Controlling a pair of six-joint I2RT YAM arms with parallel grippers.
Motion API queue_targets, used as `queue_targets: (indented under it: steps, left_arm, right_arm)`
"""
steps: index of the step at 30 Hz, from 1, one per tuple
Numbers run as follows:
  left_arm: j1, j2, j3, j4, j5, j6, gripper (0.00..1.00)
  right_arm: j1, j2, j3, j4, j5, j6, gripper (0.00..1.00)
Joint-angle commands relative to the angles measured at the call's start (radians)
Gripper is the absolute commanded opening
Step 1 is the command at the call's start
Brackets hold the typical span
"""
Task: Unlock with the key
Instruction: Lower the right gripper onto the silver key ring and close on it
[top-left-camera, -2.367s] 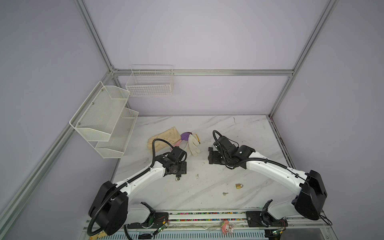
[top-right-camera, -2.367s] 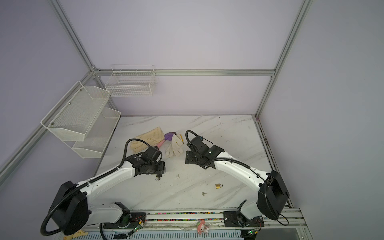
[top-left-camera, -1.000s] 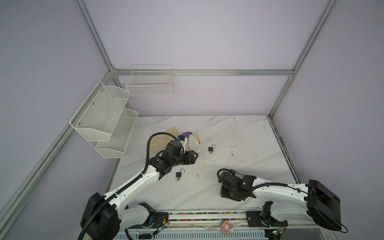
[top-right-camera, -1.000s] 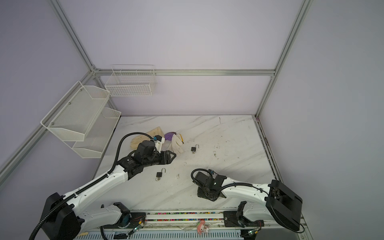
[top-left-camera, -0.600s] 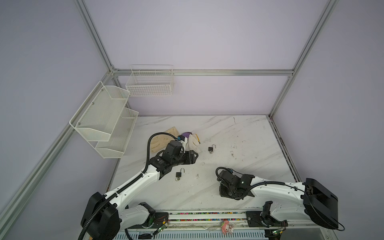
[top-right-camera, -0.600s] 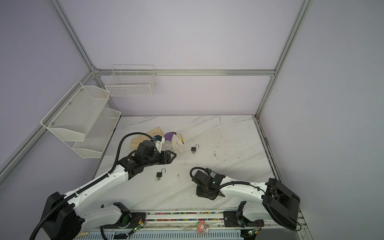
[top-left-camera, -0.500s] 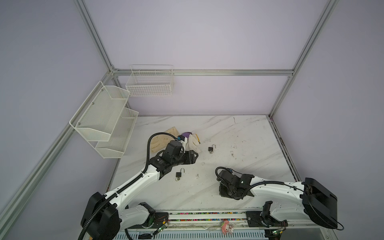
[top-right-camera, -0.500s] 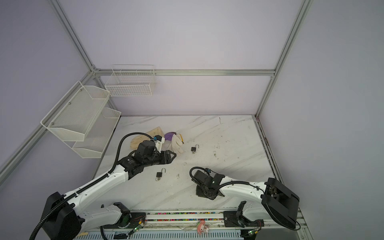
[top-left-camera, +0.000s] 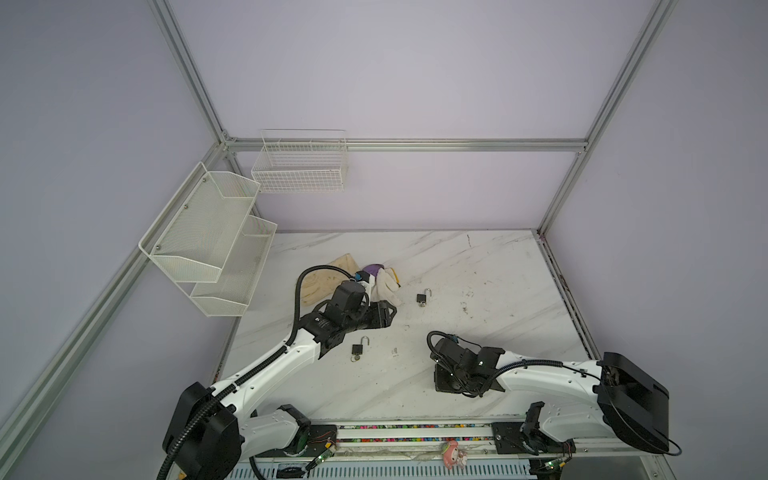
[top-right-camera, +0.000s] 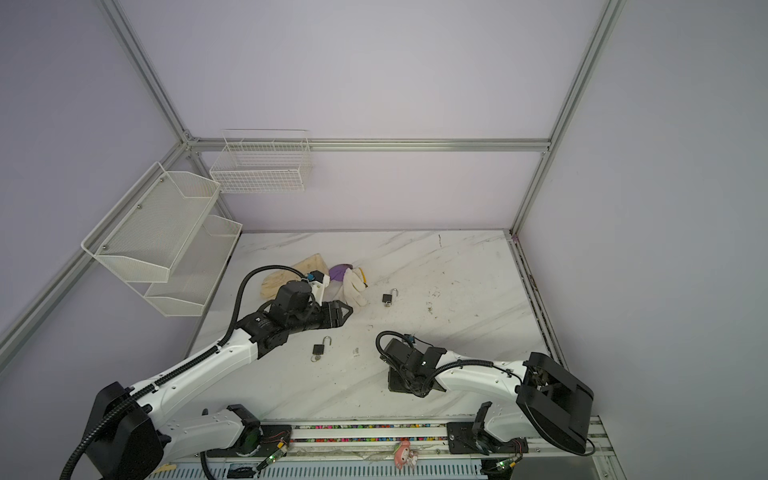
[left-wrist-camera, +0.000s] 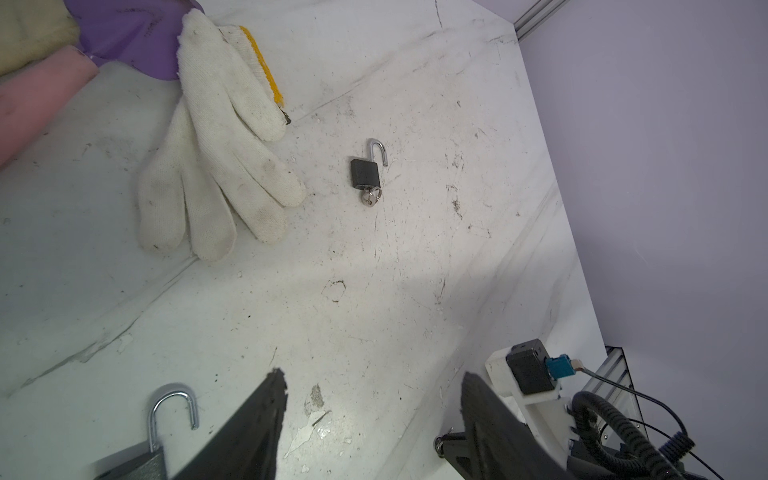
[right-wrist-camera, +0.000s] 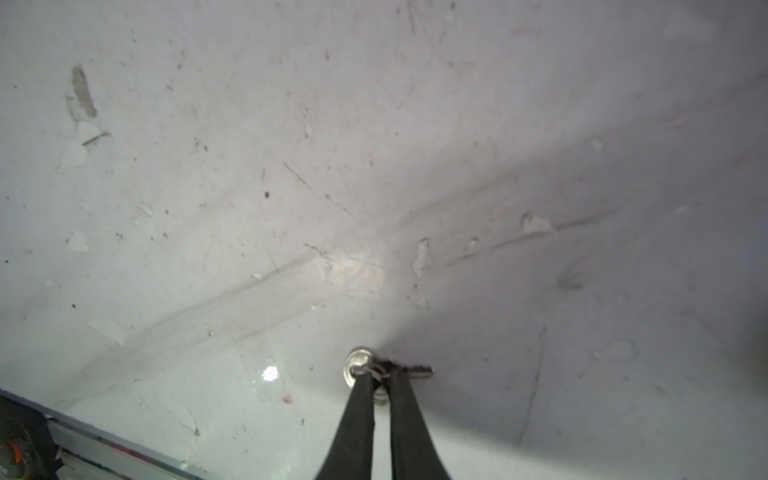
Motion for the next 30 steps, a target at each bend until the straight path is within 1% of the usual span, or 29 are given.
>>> queue_targets:
  steps: [1, 10, 12, 14, 16, 20, 25, 26, 27, 30]
  left_arm:
    - [0.006, -0.002, -0.004, 0.023, -0.005, -0.011, 0.67]
    - [0.006, -0.004, -0.022, 0.044, 0.001, -0.045, 0.67]
    - [0.006, -0.005, -0.024, 0.042, 0.000, -0.050, 0.67]
    - [0.008, -0.011, -0.026, 0.036, -0.005, -0.057, 0.67]
    - [0.007, -0.021, -0.036, 0.040, -0.007, -0.070, 0.68]
    - [0.009, -0.050, -0.059, 0.050, -0.017, -0.091, 0.68]
    - [0.015, -0.102, -0.086, 0.030, -0.047, -0.114, 0.68]
    - [0.016, -0.114, -0.095, 0.031, -0.053, -0.117, 0.68]
    - [0.017, -0.122, -0.104, 0.035, -0.056, -0.119, 0.68]
    - [0.019, -0.133, -0.113, 0.040, -0.048, -0.117, 0.68]
  right_arm:
    - [-0.002, 0.020, 0.007, -0.005, 0.014, -0.030, 0.11]
    - [-0.002, 0.005, 0.026, 0.033, 0.044, -0.084, 0.07]
    - [-0.002, 0.006, 0.036, 0.036, 0.051, -0.114, 0.06]
    - [-0.002, 0.018, 0.053, 0.024, 0.070, -0.156, 0.03]
    - [-0.002, 0.029, 0.070, 0.031, 0.077, -0.196, 0.02]
    - [-0.002, 0.063, 0.094, 0.071, 0.057, -0.262, 0.00]
    - [0.013, 0.112, 0.158, 0.057, 0.053, -0.310, 0.00]
    - [0.015, 0.111, 0.167, 0.044, 0.054, -0.309, 0.01]
    - [0.015, 0.102, 0.167, 0.027, 0.056, -0.298, 0.06]
    - [0.008, 0.045, 0.138, -0.002, 0.048, -0.225, 0.16]
